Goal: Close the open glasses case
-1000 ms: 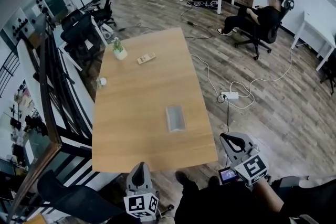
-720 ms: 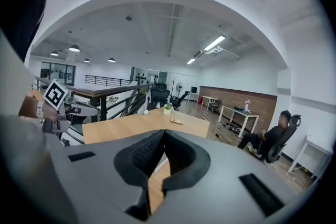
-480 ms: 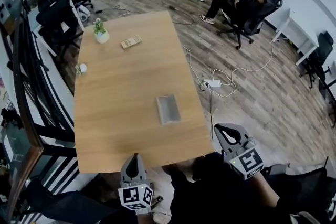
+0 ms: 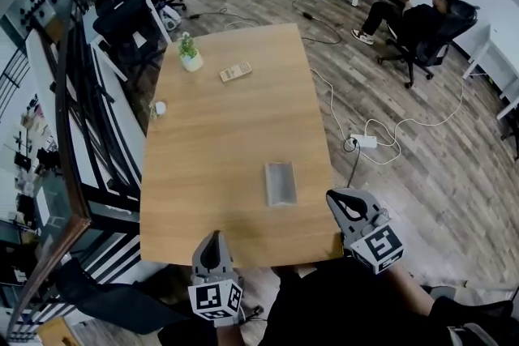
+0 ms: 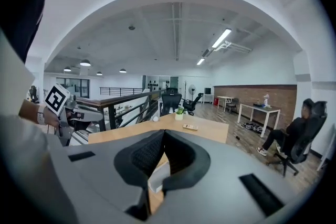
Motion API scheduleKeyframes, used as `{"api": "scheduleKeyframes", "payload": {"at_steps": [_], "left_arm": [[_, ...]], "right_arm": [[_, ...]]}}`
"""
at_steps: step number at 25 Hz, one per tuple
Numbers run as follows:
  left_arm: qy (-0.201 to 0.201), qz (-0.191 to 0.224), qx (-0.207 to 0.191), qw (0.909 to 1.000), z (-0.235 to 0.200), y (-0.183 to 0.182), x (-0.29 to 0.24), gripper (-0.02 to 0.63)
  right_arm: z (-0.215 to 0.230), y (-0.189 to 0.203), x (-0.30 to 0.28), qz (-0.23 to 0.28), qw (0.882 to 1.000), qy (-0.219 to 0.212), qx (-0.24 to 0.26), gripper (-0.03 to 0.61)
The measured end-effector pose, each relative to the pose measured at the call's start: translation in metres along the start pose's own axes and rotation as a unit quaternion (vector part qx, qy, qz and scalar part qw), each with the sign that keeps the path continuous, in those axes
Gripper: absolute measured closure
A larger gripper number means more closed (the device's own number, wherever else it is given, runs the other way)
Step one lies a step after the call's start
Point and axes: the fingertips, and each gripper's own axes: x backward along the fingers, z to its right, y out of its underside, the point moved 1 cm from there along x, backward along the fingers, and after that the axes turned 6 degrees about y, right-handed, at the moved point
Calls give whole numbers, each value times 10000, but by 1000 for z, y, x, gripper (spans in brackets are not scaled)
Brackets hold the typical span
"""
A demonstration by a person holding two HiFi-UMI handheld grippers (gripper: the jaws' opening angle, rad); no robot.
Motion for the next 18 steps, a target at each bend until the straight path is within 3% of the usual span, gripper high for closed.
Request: {"api": "scheduleKeyframes", "payload": {"at_steps": [10, 13, 18], "left_arm": [[-700, -115, -558, 9959, 57, -30, -21, 615], [-663, -174, -485, 9965, 58, -28, -26, 615], [-238, -95, -543, 9982, 51, -30, -42, 615]], "right_arm": [[42, 42, -32, 76, 9981, -540, -282, 565], [46, 43, -36, 88, 9984, -484, -261, 565], [45, 38, -39, 63, 9996, -227, -182, 565]]}}
